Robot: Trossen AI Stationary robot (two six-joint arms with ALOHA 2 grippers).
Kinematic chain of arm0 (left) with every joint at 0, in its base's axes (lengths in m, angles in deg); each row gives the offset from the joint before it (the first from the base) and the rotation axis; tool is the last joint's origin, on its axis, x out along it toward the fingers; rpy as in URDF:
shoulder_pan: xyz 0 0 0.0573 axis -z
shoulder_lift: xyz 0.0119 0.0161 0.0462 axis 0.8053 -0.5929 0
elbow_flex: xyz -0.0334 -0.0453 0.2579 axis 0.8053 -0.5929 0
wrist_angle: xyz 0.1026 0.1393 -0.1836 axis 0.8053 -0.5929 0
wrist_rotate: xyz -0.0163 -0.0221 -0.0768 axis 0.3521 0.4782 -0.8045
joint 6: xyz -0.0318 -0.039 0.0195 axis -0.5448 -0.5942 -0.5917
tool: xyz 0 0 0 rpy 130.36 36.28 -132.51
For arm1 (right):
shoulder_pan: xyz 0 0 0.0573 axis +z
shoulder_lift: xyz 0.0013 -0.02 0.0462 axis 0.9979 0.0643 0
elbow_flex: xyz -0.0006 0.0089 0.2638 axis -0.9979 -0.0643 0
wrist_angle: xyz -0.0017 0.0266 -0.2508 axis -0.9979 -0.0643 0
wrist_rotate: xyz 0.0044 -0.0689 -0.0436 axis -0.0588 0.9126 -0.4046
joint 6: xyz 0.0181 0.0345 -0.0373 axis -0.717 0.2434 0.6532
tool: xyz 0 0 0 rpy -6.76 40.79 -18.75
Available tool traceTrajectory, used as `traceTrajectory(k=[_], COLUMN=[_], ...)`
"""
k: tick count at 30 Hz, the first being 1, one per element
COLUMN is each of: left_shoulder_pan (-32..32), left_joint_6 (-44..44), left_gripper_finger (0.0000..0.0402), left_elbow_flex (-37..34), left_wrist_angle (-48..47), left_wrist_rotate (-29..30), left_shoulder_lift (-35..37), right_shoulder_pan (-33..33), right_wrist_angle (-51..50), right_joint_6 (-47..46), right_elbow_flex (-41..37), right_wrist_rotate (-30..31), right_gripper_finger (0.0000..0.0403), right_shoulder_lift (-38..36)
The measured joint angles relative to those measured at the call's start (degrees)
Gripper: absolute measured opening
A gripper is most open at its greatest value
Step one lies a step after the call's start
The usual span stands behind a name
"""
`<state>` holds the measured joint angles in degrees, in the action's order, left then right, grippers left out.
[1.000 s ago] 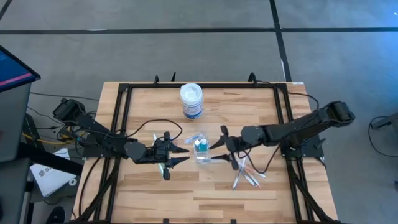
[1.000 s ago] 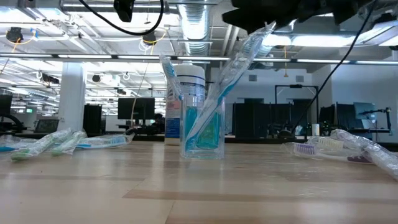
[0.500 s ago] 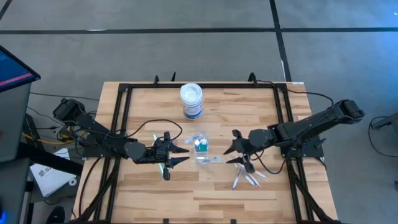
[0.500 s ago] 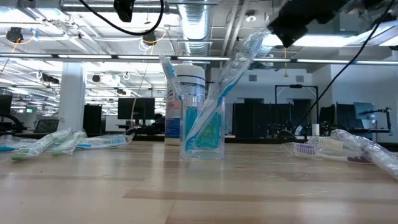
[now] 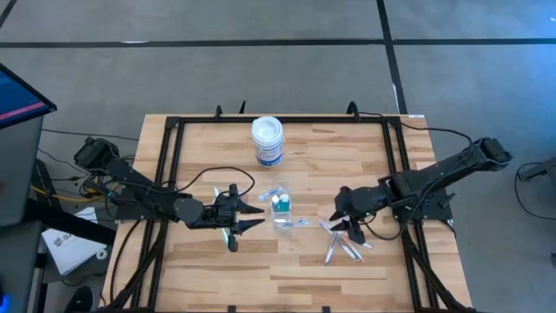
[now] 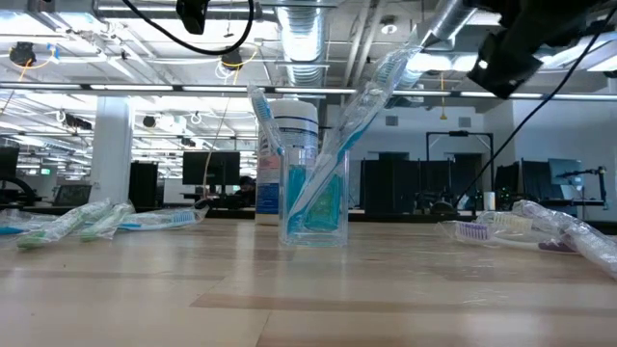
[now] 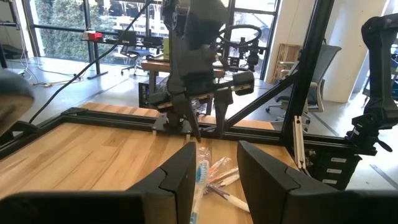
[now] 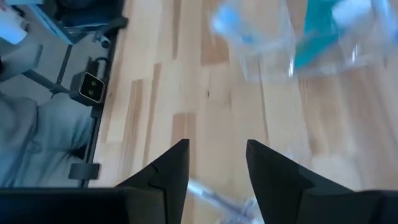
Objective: Pick & Place toothbrushing station
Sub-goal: Put the right purple toothbrush into the Transparent organizer
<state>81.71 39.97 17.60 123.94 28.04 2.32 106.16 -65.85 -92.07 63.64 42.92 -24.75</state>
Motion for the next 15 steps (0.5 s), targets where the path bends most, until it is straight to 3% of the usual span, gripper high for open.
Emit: traceTrajectory(k=[15], left_shoulder_pan=[0.0], left_joint_6=[0.0], left_gripper_finger=[0.0111], left_elbow_flex=[0.0], left_wrist_angle=[0.0], left_wrist_rotate=[0.0], left_shoulder_lift=[0.0], right_shoulder_pan=[3.7], right_wrist_angle=[-10.7], right_joint_6=[-19.9], right_elbow_flex=[0.0], right_wrist_rotate=[2.7], right_gripper_finger=[0.0133], right_shoulder_lift=[0.7])
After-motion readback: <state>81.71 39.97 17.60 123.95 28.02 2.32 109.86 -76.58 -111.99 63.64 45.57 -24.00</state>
